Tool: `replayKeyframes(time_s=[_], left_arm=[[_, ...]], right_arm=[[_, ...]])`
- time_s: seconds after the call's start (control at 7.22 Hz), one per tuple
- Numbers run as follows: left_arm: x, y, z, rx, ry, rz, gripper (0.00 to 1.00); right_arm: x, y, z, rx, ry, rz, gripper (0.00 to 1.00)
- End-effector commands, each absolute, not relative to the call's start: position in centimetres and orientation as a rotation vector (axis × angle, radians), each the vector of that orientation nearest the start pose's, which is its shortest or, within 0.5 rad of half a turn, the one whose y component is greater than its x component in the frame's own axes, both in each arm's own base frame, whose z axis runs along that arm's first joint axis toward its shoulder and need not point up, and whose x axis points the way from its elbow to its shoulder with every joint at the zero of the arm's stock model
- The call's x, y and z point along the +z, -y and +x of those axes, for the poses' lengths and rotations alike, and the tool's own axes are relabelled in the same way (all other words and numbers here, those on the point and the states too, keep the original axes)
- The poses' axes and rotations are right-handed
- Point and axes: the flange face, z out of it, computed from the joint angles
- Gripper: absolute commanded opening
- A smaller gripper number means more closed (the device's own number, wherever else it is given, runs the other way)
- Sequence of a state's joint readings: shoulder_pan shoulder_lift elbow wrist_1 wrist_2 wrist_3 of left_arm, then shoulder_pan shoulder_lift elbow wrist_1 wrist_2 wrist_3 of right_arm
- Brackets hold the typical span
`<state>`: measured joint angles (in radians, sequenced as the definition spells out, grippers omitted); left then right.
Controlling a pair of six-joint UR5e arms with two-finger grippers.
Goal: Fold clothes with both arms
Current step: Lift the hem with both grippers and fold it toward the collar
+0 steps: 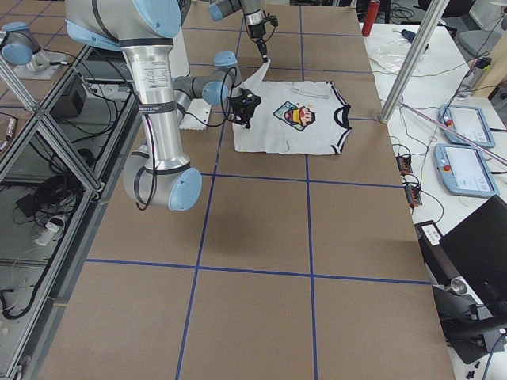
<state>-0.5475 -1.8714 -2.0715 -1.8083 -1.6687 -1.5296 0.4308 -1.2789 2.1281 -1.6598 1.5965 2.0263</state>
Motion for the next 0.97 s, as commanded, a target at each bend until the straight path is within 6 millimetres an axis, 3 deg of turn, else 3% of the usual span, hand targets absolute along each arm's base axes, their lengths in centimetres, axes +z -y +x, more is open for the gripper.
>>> replayKeyframes(time_s=[0.0, 0.14, 0.42, 0.55, 0.83], left_arm=[[27.0, 46.5, 38.7, -0.415, -0.938, 0.321, 0.0], [27.0, 48.4, 38.9, -0.42, -0.927, 0.338, 0.0], [28.9, 52.7, 42.2, -0.432, -0.953, 0.364, 0.0], [29.8, 55.6, 42.3, -0.455, -0.973, 0.394, 0.0], [30.1, 59.5, 42.6, -0.455, -0.941, 0.426, 0.0]], right_arm=[[27.7, 42.1, -41.0, 0.811, 0.745, 0.035, 0.0], [27.4, 44.2, -41.6, 0.82, 0.737, 0.048, 0.0], [27.9, 49.1, -42.2, 0.81, 0.69, 0.087, 0.0], [28.7, 51.9, -42.0, 0.795, 0.655, 0.102, 0.0], [30.2, 58.5, -43.1, 0.819, 0.636, 0.123, 0.0]])
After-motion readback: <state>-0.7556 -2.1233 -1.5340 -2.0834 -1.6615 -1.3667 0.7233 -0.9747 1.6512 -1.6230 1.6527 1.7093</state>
